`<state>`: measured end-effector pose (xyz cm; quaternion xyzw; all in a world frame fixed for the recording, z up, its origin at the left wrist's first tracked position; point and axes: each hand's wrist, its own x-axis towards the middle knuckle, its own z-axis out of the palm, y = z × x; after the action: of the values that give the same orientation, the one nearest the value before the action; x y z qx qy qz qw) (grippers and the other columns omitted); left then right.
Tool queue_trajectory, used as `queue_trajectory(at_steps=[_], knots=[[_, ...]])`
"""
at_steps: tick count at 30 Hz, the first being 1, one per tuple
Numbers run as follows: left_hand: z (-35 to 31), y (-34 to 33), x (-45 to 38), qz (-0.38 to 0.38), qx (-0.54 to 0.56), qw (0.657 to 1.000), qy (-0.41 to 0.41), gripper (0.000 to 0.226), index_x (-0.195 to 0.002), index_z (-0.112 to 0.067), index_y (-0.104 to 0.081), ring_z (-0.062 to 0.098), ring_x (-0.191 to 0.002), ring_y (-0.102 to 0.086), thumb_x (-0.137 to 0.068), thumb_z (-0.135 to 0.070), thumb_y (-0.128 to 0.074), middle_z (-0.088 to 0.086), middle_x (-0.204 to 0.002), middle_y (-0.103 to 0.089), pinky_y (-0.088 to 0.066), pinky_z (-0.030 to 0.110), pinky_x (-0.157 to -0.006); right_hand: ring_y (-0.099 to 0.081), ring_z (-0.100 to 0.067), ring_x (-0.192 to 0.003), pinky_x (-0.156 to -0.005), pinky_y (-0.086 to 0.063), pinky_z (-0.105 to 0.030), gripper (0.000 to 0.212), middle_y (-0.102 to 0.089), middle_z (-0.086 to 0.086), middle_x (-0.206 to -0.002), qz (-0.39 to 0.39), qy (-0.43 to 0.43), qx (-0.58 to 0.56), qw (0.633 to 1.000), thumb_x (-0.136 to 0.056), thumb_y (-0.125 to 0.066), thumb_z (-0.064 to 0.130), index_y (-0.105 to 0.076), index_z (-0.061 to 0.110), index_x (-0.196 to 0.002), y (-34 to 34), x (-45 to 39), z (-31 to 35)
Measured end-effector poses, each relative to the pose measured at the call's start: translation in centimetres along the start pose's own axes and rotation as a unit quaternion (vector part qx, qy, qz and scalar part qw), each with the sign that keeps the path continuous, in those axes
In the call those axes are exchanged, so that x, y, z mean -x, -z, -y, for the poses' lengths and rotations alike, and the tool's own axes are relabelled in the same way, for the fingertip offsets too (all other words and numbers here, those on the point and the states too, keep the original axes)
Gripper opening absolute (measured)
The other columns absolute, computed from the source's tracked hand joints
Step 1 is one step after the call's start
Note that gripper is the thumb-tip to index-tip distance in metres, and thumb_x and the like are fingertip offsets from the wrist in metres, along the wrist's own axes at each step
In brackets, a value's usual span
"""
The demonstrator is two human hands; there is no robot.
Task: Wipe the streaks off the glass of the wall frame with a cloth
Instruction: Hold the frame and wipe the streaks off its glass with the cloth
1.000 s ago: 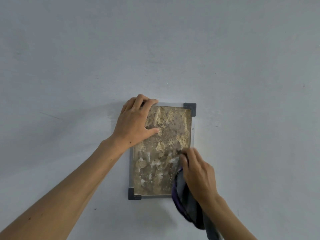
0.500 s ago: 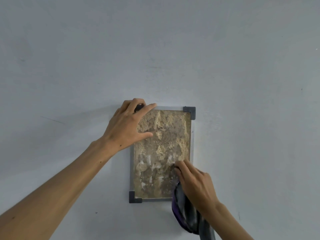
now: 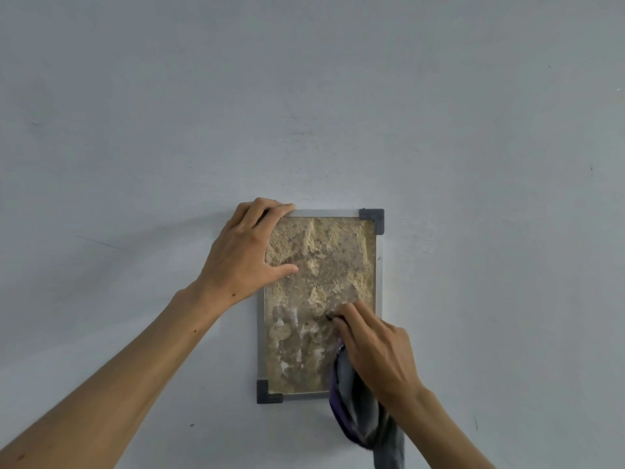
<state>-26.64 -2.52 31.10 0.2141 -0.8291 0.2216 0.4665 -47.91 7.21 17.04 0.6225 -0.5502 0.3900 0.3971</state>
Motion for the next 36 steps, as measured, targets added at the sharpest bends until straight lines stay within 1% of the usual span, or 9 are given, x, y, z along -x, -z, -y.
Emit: queue_trajectory(at_steps=[5, 8, 11, 16, 20, 23, 28, 33, 36], knots=[[-0.1, 0.0, 0.0, -0.003, 0.006, 1.0, 0.004, 0.096, -0.147, -0.022, -0.045, 0.019, -0.129, -0.041, -0.067, -0.051, -0.088, -0.005, -0.136, -0.044, -0.048, 0.041, -0.107, -0.051, -0.017, -0.057, -0.041, -0.047, -0.037, 0.021, -0.055, 0.009, -0.088, -0.057, -0.048, -0.012, 0.997, -0.11, -0.044, 0.029, -0.061, 0.02, -0.1, 0.3, -1.8, 0.2], [-0.2, 0.0, 0.0, -0.003, 0.003, 1.0, 0.007, 0.095, -0.146, -0.022, -0.045, 0.019, -0.128, -0.042, -0.067, -0.05, -0.089, -0.005, -0.135, -0.044, -0.051, 0.041, -0.104, -0.044, -0.016, -0.058, -0.038, -0.044, -0.037, 0.008, -0.049, 0.01, -0.087, -0.003, -0.024, 0.004, 1.0, -0.104, -0.057, 0.015, -0.059, 0.02, -0.098, -0.6, 0.9, 0.7], [-0.2, -0.1, -0.1, -0.008, 0.005, 1.0, 0.008, 0.095, -0.146, -0.023, -0.046, 0.018, -0.127, -0.042, -0.066, -0.05, -0.089, -0.005, -0.134, -0.044, -0.052, 0.042, -0.102, -0.042, -0.014, -0.059, -0.036, -0.042, -0.035, 0.016, -0.048, 0.01, -0.087, 0.033, 0.015, 0.038, 0.999, -0.096, -0.068, 0.007, -0.06, 0.021, -0.099, -0.2, 1.1, 0.3], [-0.3, 0.0, 0.0, -0.004, 0.004, 1.0, 0.012, 0.095, -0.146, -0.024, -0.045, 0.018, -0.128, -0.041, -0.066, -0.05, -0.089, -0.005, -0.135, -0.043, -0.052, 0.041, -0.101, -0.049, -0.016, -0.063, -0.039, -0.045, -0.037, 0.011, -0.052, 0.01, -0.091, 0.003, -0.009, 0.045, 0.999, -0.103, -0.058, 0.011, -0.061, 0.022, -0.103, 0.5, -1.4, -0.1], [-0.4, -0.1, 0.0, -0.008, 0.003, 1.0, 0.011, 0.095, -0.146, -0.023, -0.045, 0.018, -0.128, -0.041, -0.066, -0.05, -0.089, -0.004, -0.135, -0.043, -0.053, 0.04, -0.099, -0.043, -0.016, -0.061, -0.038, -0.043, -0.035, 0.017, -0.045, 0.01, -0.086, 0.039, 0.017, 0.04, 0.998, -0.096, -0.065, 0.004, -0.059, 0.019, -0.097, 0.1, 1.7, -0.4], [-0.4, 0.0, 0.0, -0.006, 0.0, 1.0, 0.011, 0.095, -0.146, -0.023, -0.045, 0.017, -0.127, -0.041, -0.066, -0.05, -0.089, -0.004, -0.135, -0.042, -0.053, 0.039, -0.099, -0.043, -0.015, -0.057, -0.035, -0.041, -0.033, 0.013, -0.045, 0.009, -0.084, 0.031, 0.041, 0.055, 0.997, -0.098, -0.067, 0.008, -0.058, 0.018, -0.096, 0.9, 0.6, -0.7], [-0.5, 0.0, 0.0, -0.007, 0.004, 1.0, 0.014, 0.094, -0.146, -0.023, -0.045, 0.018, -0.128, -0.042, -0.067, -0.05, -0.088, -0.005, -0.135, -0.043, -0.053, 0.04, -0.099, -0.044, -0.018, -0.057, -0.037, -0.044, -0.039, 0.012, -0.046, 0.008, -0.084, -0.003, -0.026, 0.052, 0.998, -0.1, -0.062, 0.009, -0.056, 0.019, -0.096, 0.6, -0.6, -0.7], [-0.4, -0.1, 0.0, -0.008, 0.001, 1.0, 0.012, 0.094, -0.146, -0.023, -0.045, 0.018, -0.128, -0.041, -0.067, -0.05, -0.089, -0.005, -0.135, -0.042, -0.053, 0.039, -0.099, -0.045, -0.014, -0.059, -0.036, -0.041, -0.033, 0.011, -0.046, 0.009, -0.085, 0.03, 0.034, 0.049, 0.998, -0.106, -0.055, 0.017, -0.061, 0.02, -0.097, 0.8, 1.5, -0.9], [-0.4, 0.0, 0.1, -0.009, 0.003, 1.0, 0.011, 0.094, -0.146, -0.023, -0.045, 0.017, -0.128, -0.041, -0.067, -0.05, -0.089, -0.005, -0.135, -0.042, -0.051, 0.038, -0.1, -0.049, -0.017, -0.057, -0.039, -0.045, -0.036, 0.008, -0.048, 0.009, -0.086, -0.002, -0.015, 0.054, 0.998, -0.104, -0.058, 0.017, -0.057, 0.021, -0.097, 1.3, -0.8, -0.9]])
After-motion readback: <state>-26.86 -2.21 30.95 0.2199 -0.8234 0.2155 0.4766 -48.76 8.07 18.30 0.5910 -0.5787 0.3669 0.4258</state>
